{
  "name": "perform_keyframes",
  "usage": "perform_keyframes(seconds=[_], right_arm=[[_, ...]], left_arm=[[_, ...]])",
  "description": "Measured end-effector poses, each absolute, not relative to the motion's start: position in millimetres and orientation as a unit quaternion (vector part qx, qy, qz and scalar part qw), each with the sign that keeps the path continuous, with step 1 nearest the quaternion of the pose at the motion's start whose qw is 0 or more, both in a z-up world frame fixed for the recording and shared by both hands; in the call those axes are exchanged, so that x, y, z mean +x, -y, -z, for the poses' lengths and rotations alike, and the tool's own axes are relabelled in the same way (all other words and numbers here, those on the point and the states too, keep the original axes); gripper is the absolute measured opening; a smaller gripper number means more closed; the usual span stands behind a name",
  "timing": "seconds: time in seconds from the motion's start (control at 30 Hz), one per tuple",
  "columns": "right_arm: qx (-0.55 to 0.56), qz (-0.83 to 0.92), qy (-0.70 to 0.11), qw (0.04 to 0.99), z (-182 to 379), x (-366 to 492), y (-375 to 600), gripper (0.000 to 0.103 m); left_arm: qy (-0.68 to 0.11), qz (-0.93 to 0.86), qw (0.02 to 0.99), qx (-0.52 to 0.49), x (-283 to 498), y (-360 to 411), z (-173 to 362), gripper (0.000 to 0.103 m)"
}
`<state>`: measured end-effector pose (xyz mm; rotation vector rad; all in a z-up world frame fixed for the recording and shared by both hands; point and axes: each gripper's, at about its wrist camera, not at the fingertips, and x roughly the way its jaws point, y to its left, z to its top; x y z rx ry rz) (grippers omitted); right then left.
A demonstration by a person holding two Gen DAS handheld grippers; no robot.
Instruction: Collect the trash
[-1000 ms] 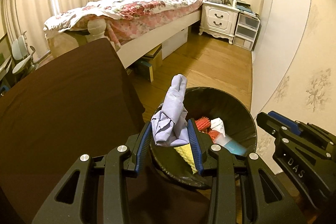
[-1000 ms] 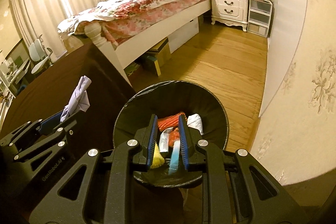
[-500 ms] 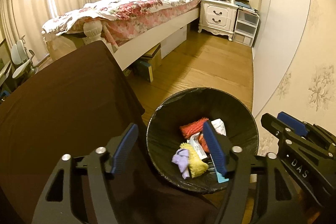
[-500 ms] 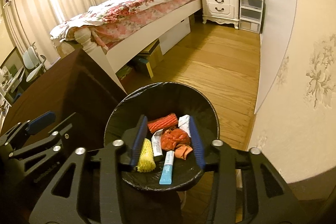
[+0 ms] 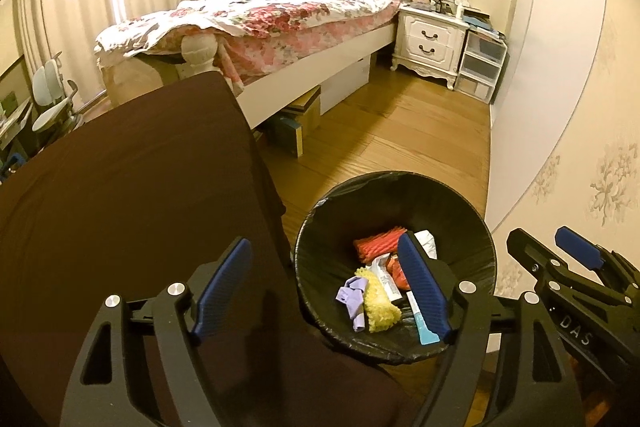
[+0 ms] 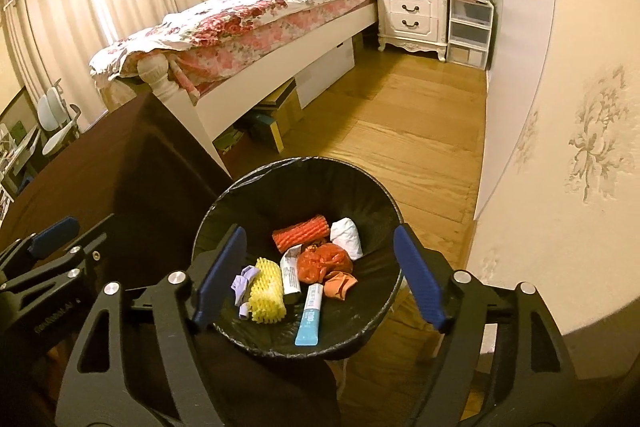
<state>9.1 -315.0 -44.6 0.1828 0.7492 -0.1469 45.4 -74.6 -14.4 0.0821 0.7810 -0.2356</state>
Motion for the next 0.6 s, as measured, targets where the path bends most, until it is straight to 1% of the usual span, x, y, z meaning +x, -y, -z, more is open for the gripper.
perform_keyframes(seconds=[0.3, 0.4, 0.5, 0.6], right_arm=[[0.070, 0.069, -0.361, 0.927, 40.3, -1.8, 300.0, 0.082], [0.067, 0.068, -0.356, 0.929, 34.3, -5.6, 294.9, 0.083], [0.064, 0.067, -0.349, 0.932, 27.3, -11.3, 289.5, 0.087], [0.058, 0.065, -0.341, 0.936, 20.7, -15.9, 283.6, 0.088]], left_arm=[[-0.373, 0.100, 0.922, 0.029, 30.9, 55.3, 8.2, 0.077], [-0.371, 0.095, 0.924, 0.023, 27.1, 48.3, 4.7, 0.077], [-0.365, 0.090, 0.926, 0.019, 20.5, 40.9, 0.1, 0.078], [-0.362, 0.085, 0.928, 0.017, 16.8, 32.6, -2.5, 0.078]])
